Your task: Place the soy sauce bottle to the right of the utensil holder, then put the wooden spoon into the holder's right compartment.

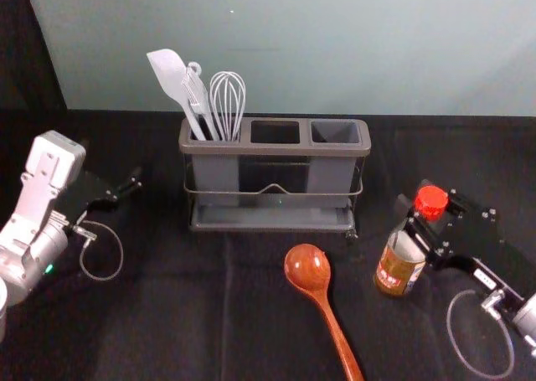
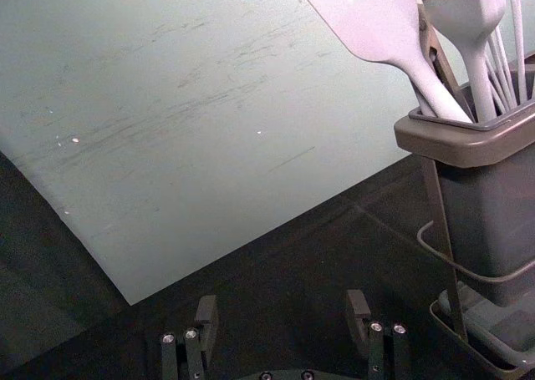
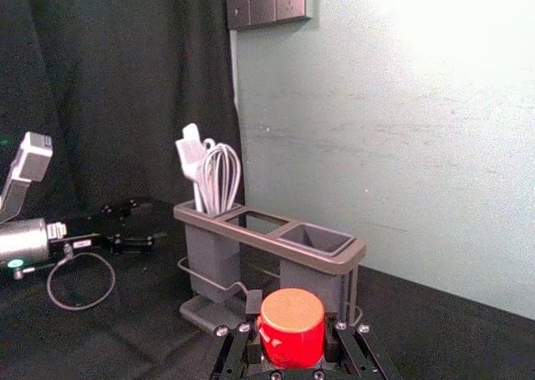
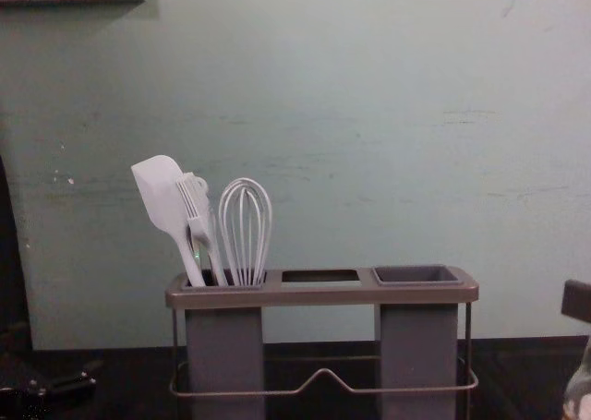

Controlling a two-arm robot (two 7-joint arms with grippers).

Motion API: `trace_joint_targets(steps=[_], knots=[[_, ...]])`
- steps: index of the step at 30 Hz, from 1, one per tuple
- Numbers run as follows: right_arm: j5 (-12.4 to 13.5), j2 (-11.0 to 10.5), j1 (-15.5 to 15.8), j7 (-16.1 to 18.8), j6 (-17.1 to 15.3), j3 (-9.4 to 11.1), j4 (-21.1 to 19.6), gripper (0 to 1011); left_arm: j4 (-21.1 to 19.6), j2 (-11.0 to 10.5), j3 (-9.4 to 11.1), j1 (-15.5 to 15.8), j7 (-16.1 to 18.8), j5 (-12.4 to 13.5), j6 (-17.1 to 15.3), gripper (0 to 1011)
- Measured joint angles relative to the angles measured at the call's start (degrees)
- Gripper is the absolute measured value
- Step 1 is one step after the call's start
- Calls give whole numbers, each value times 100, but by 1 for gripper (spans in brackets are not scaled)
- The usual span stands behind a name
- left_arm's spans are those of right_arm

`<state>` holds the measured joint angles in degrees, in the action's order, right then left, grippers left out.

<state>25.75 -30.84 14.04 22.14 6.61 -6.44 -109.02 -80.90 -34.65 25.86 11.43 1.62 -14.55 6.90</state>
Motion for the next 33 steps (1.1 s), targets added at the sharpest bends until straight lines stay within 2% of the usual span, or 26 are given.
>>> trace_joint_targets(steps=[18,28,33], knots=[[69,-10,118,-7,-39,449,-82,382,0,0,0,0,0,0,0,1005],[70,30,87,-55,-90,568,-8,382,0,0,0,0,0,0,0,1005],[35,53,-92,-66,-144,545,180,382,0,0,0,0,0,0,0,1005]])
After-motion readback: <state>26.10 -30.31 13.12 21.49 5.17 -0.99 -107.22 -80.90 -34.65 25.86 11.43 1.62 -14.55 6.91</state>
